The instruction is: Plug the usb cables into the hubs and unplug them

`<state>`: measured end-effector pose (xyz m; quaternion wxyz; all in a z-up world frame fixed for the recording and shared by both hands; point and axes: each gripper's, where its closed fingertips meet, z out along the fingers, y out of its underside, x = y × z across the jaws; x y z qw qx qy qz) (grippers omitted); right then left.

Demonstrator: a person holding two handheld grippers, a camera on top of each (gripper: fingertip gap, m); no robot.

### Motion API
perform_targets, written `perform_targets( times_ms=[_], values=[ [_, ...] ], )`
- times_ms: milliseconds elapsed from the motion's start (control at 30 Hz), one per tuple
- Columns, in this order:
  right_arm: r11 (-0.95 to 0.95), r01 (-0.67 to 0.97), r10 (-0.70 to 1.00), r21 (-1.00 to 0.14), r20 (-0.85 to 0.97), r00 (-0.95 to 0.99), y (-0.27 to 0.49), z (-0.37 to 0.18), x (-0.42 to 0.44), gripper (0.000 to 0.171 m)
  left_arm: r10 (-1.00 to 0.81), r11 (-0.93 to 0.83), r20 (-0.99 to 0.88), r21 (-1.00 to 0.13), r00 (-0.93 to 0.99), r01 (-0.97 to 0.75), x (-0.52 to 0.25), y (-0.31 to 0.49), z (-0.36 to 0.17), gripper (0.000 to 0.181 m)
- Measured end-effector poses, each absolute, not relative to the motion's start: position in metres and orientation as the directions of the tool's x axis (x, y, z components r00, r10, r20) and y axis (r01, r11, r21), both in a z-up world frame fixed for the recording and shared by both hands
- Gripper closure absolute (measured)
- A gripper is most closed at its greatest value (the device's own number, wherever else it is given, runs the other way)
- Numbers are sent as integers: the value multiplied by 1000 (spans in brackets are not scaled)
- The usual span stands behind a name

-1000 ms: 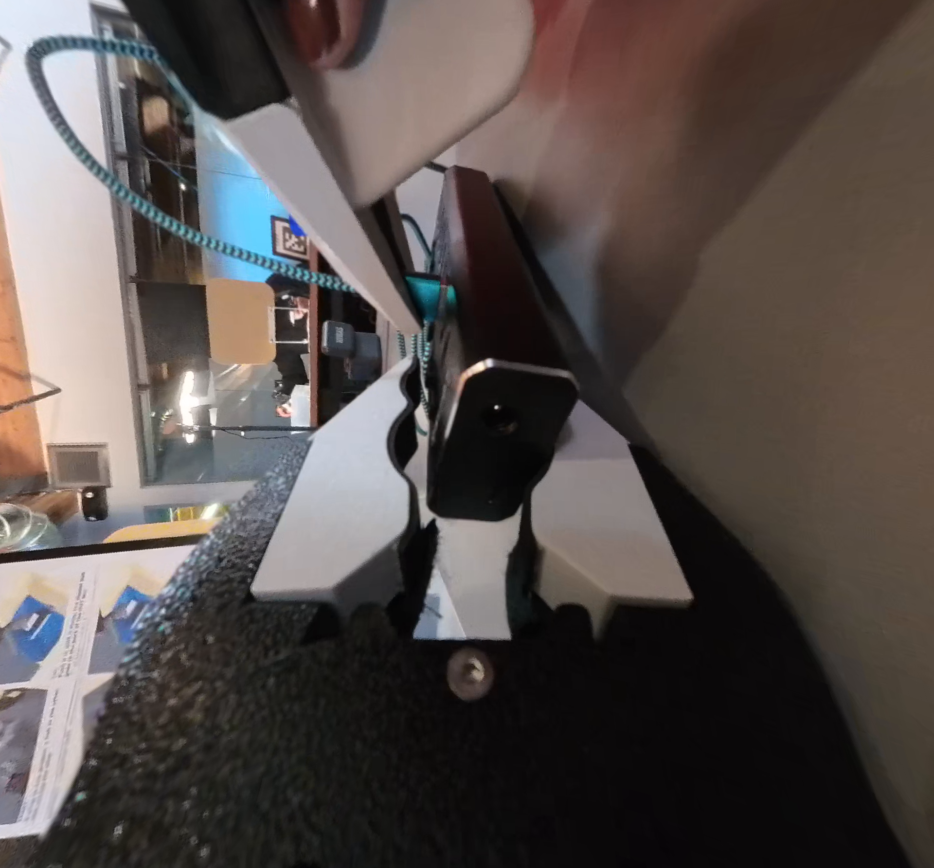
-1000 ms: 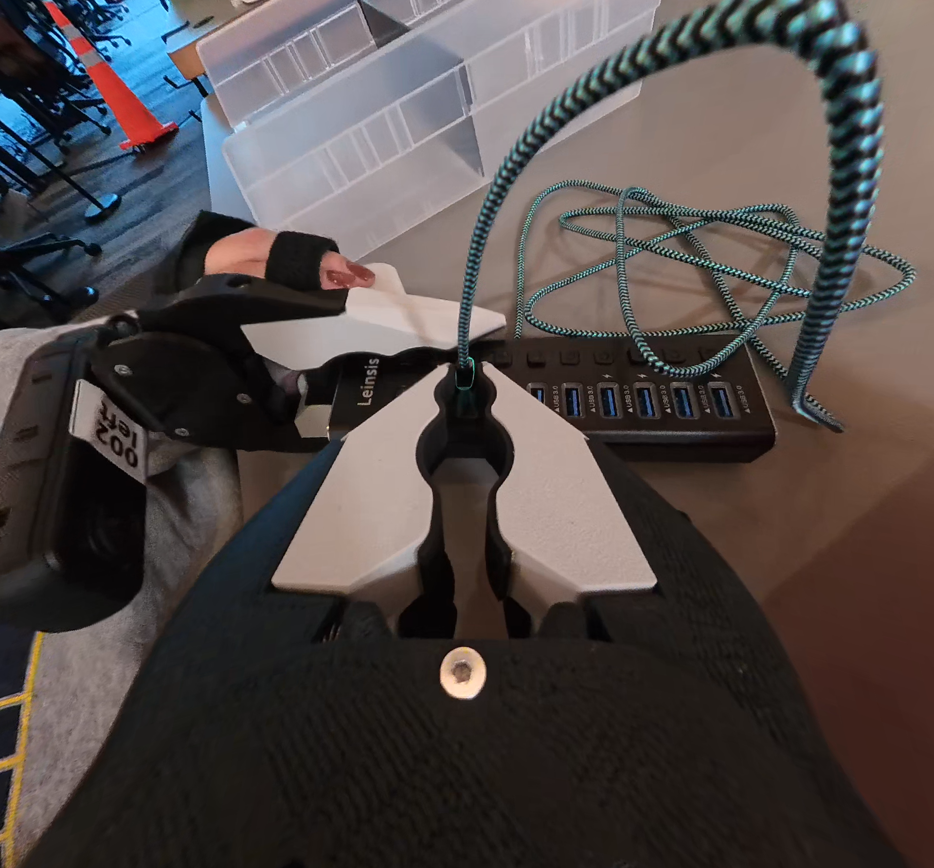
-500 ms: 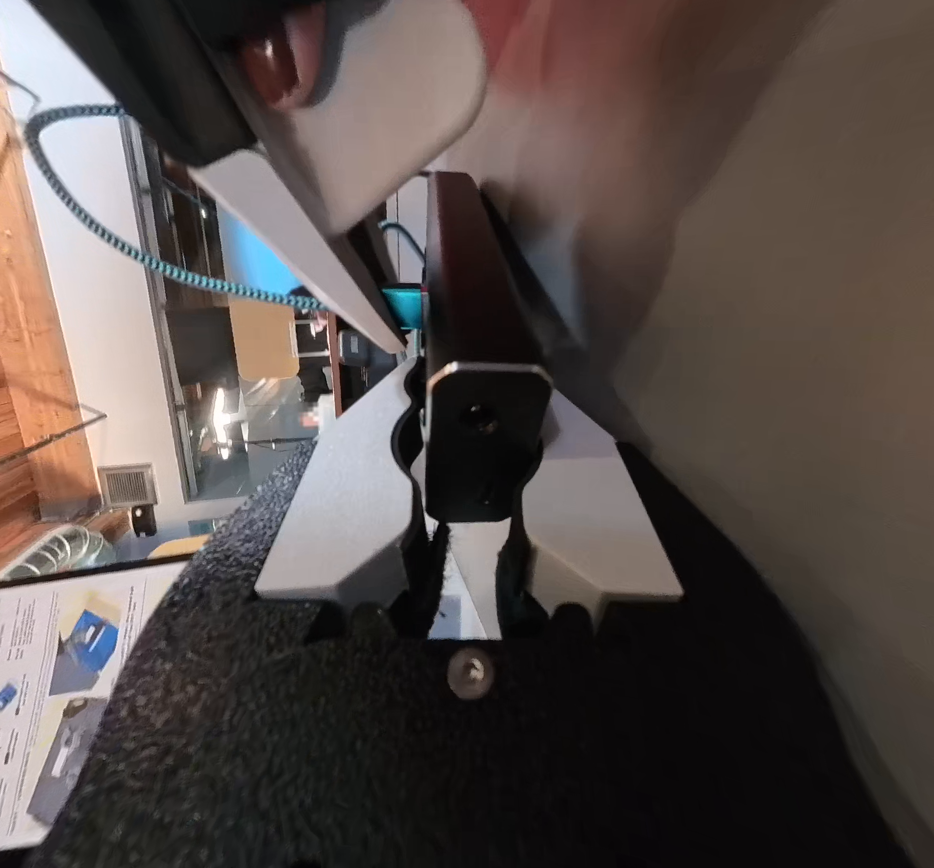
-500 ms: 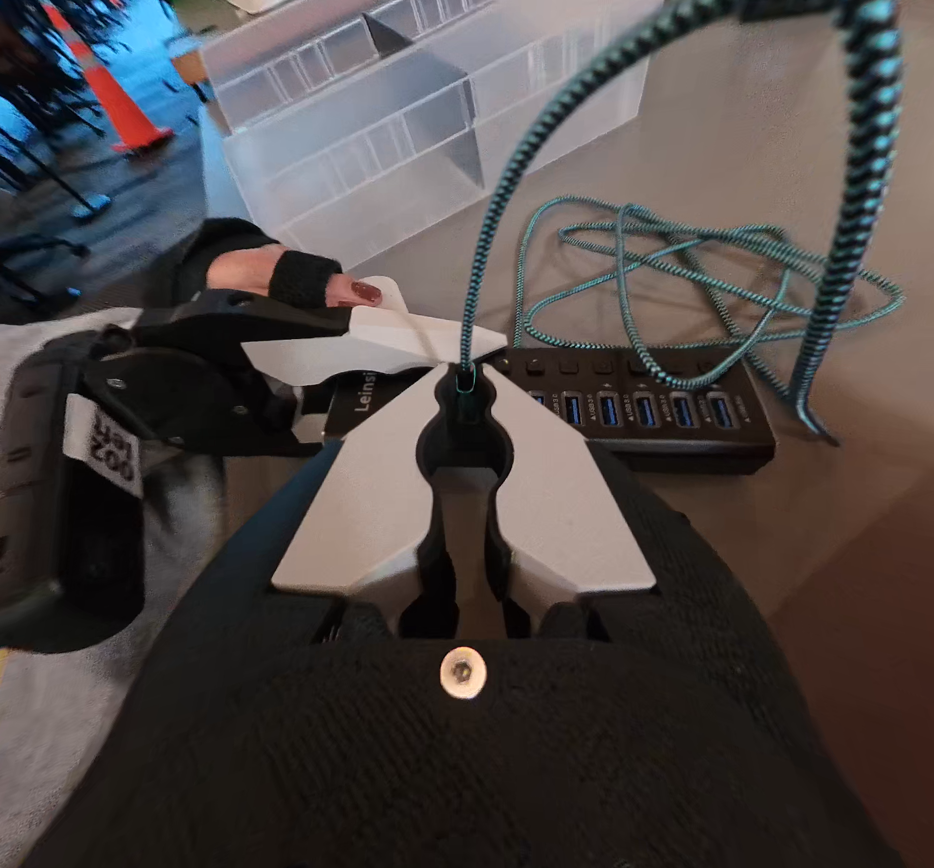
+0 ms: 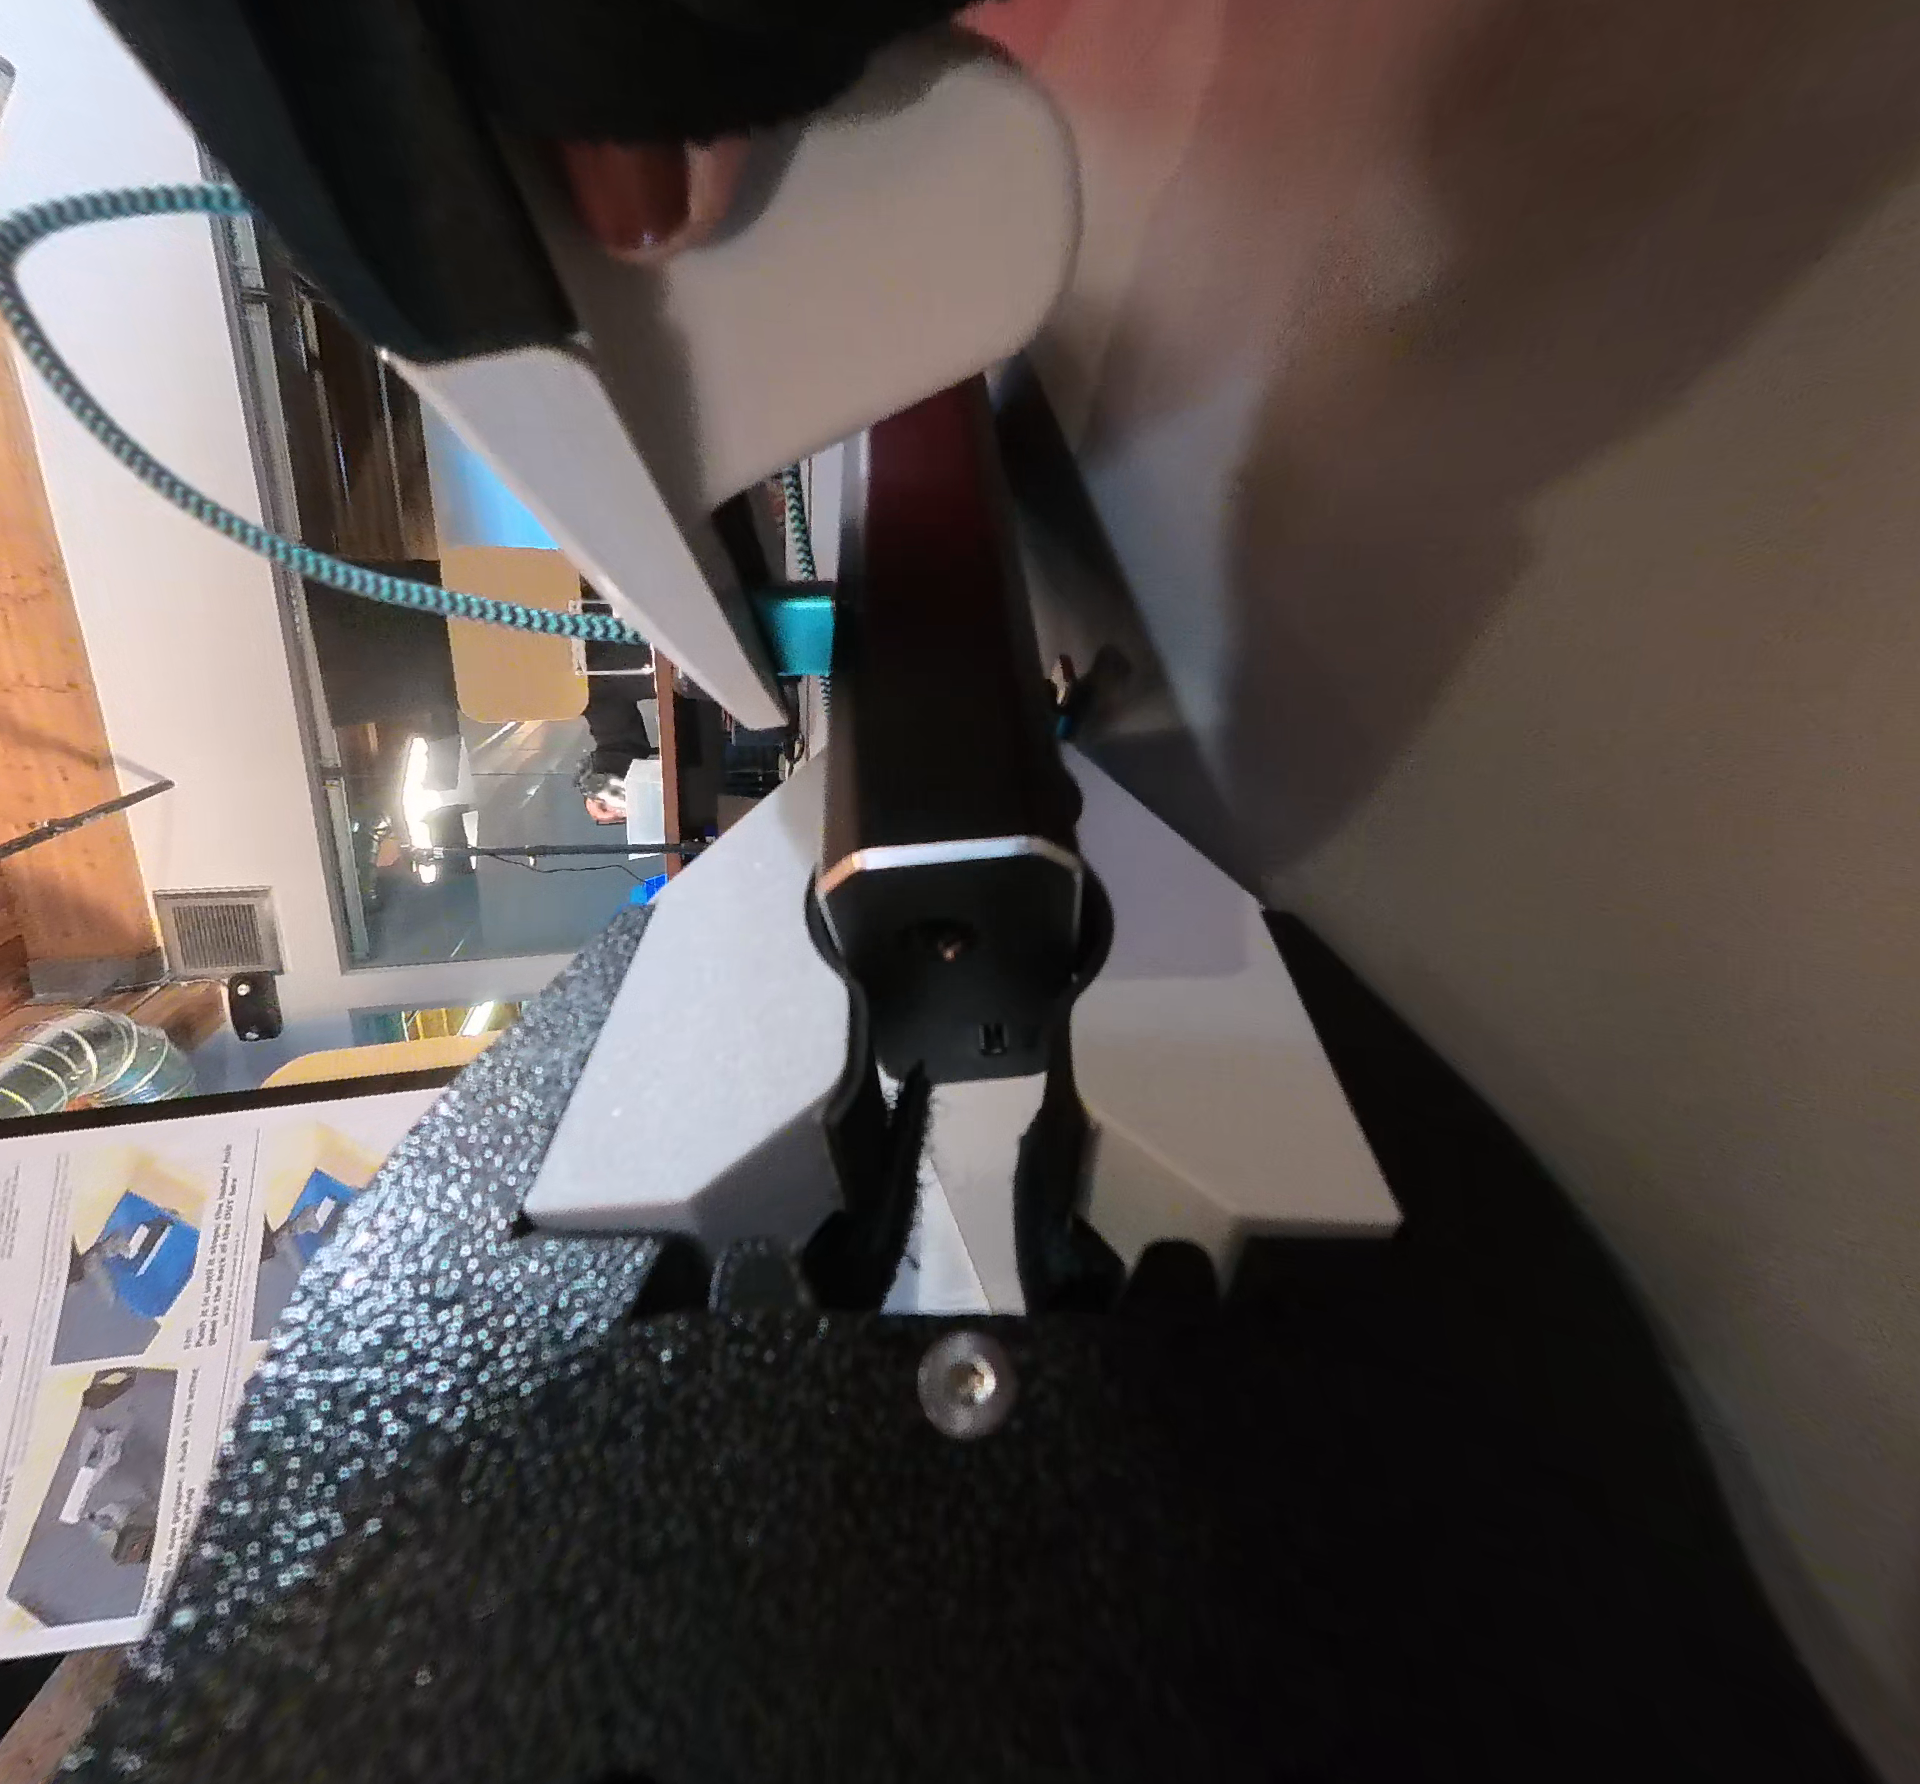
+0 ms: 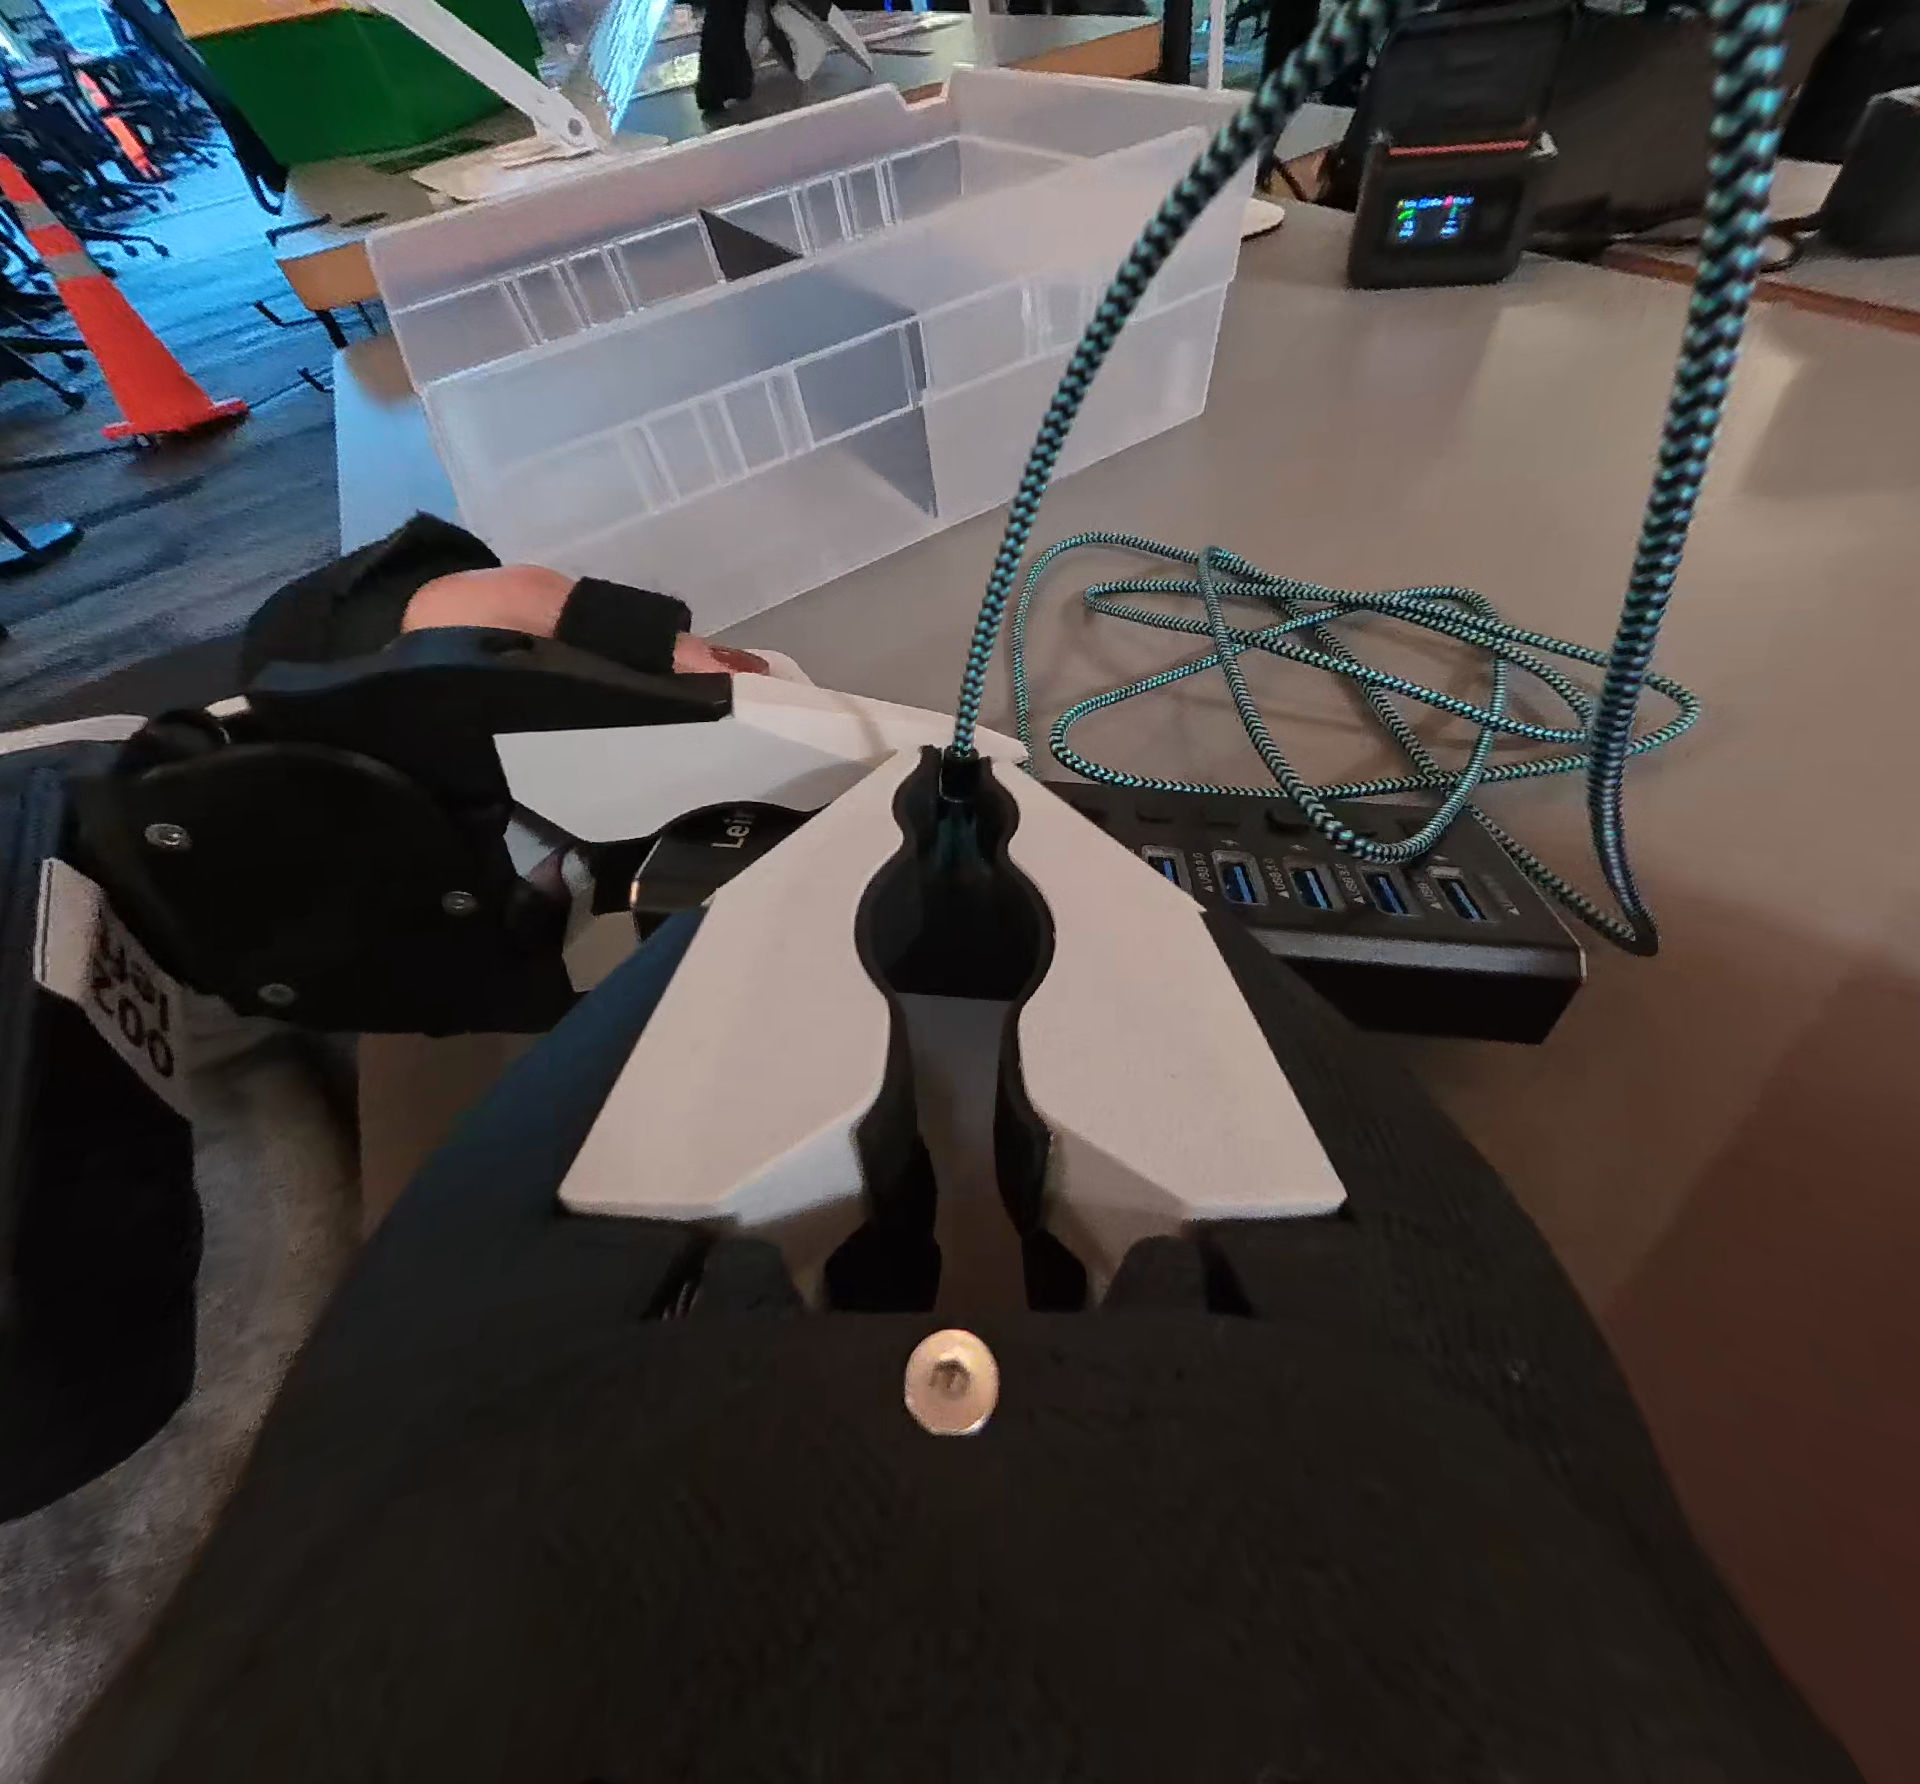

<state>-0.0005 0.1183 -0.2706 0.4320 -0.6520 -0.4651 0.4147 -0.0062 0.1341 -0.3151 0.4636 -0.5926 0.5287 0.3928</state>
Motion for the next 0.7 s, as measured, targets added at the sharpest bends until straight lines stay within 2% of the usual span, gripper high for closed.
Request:
perform_targets(
  times_ms=[100, 200, 367, 500, 700],
  values=[
    [-210, 242, 964, -947, -159, 214, 118, -270, -1, 168, -262, -14, -956, -134, 133, -991, -6, 135, -316, 152],
    [-120, 269, 974, -956, -61, 219, 117, -270, -1, 168, -265, -16, -954, -140, 139, -990, -6, 135, -316, 152],
    [-182, 241, 965, -953, -126, 230, 121, -270, 0, 168, -265, -17, -953, -150, 149, -989, -5, 137, -317, 152],
    [-23, 295, 963, -955, 58, 262, 119, -270, -2, 168, -270, -19, -949, -161, 160, -987, -7, 136, -318, 152],
    [-199, 230, 966, -953, -151, 211, 121, -269, -2, 168, -265, -20, -951, -157, 157, -987, -6, 137, -317, 152]
  ],
)
